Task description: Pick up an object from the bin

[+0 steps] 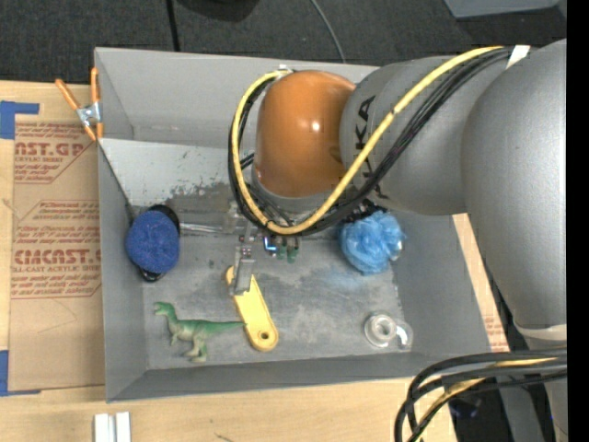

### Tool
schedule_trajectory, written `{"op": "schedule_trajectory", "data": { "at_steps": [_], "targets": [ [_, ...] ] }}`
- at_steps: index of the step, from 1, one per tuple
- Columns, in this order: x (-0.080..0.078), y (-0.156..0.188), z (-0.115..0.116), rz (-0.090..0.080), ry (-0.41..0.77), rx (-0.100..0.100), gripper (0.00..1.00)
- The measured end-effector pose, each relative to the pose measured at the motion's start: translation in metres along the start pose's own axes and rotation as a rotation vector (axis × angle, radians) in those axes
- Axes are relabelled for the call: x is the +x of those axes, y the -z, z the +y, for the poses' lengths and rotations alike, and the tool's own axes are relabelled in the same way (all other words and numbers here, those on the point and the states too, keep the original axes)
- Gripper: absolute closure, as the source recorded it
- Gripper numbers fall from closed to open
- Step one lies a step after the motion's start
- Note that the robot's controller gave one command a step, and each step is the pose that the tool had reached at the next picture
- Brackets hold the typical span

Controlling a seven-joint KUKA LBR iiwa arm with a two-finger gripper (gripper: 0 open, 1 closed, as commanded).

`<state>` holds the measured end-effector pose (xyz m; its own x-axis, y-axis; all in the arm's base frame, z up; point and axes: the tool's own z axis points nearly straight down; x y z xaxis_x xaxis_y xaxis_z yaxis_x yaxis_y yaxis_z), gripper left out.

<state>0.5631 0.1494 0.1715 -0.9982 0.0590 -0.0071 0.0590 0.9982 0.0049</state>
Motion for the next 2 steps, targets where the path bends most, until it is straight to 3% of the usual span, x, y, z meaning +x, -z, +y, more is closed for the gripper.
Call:
{"op": "schedule_trajectory", "data": {
  "at_steps": [1, 2],
  "targets": [
    [0.000, -0.063, -0.028, 0.003, -0.096, 0.001, 0.00],
    [0.019, -0.101, -0.044, 0.001, -0.221, -0.001, 0.00]
  ]
}}
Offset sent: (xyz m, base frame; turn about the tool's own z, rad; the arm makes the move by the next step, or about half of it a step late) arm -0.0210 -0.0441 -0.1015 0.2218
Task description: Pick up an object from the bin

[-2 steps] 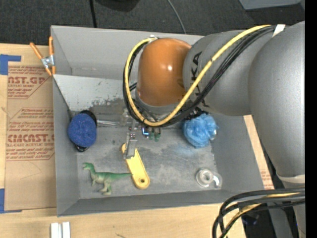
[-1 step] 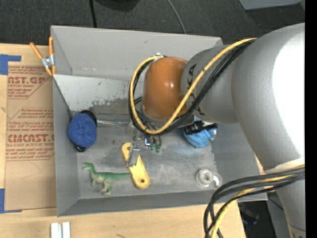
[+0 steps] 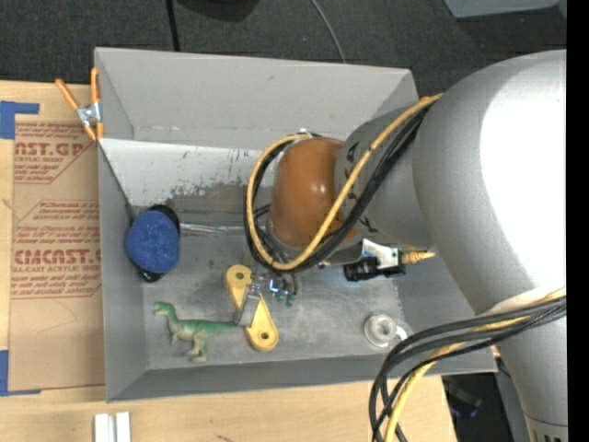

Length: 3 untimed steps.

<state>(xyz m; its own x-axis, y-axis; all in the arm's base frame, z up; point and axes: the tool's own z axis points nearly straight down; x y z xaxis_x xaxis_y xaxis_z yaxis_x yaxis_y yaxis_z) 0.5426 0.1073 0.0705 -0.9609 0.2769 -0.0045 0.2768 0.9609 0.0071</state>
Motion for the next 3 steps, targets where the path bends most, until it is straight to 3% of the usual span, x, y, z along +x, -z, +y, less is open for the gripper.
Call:
{"op": "schedule_trajectory", "data": {
  "at_steps": [1, 2, 3],
  "targets": [
    [0.001, -0.002, -0.003, 0.002, 0.011, 0.000, 0.00],
    [-0.002, 0.001, -0.033, -0.005, 0.050, -0.004, 1.00],
    [-0.002, 0.001, -0.033, -0.005, 0.050, -0.005, 1.00]
  ]
}}
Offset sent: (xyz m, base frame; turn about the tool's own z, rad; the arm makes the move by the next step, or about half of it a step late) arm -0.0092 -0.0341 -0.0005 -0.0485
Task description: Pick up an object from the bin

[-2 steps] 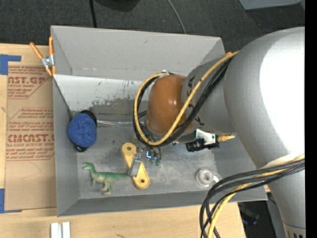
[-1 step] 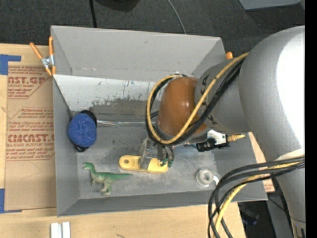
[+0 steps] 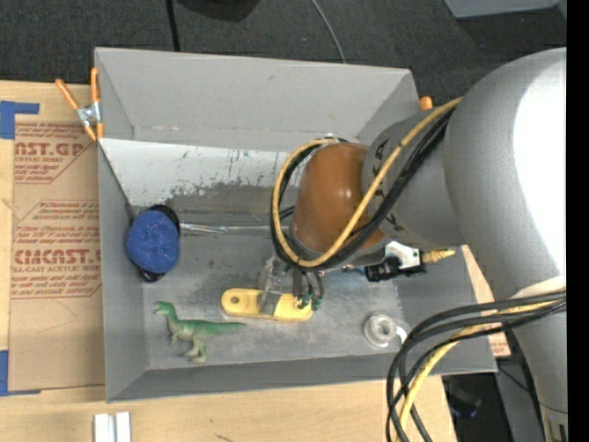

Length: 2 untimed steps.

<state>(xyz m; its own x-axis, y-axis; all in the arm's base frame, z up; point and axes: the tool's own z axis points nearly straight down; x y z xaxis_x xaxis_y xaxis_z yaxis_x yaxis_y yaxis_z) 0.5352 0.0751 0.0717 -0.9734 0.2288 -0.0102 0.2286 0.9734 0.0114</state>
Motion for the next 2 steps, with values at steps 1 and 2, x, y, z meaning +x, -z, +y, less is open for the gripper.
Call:
{"op": "schedule_trajectory", "data": {
  "at_steps": [1, 2],
  "targets": [
    [-0.003, 0.018, 0.001, 0.005, -0.019, 0.002, 1.00],
    [-0.006, 0.073, 0.000, 0.007, -0.006, 0.002, 1.00]
  ]
}}
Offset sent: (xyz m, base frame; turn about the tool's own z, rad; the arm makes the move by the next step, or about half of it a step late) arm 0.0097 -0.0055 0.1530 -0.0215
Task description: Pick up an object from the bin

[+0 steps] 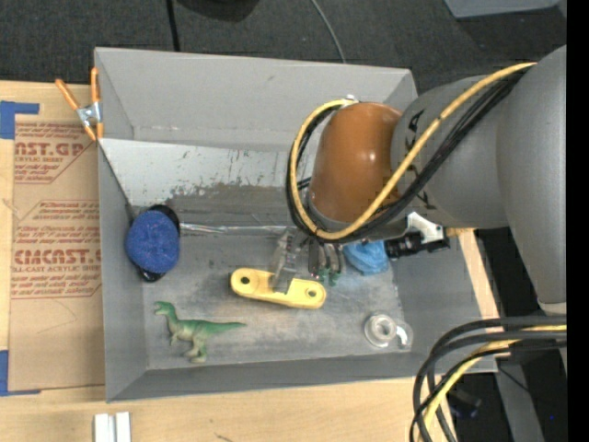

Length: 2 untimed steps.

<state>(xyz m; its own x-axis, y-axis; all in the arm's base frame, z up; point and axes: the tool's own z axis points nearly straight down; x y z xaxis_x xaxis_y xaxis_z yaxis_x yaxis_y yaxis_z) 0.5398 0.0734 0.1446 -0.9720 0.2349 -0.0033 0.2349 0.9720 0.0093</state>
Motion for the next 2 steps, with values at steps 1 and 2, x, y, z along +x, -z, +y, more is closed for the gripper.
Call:
{"op": "schedule_trajectory", "data": {
  "at_steps": [1, 2],
  "targets": [
    [0.0171, 0.0127, 0.0145, -0.018, -0.010, -0.007, 1.00],
    [0.0241, 0.0105, 0.0060, 0.014, -0.008, 0.004, 1.00]
  ]
}}
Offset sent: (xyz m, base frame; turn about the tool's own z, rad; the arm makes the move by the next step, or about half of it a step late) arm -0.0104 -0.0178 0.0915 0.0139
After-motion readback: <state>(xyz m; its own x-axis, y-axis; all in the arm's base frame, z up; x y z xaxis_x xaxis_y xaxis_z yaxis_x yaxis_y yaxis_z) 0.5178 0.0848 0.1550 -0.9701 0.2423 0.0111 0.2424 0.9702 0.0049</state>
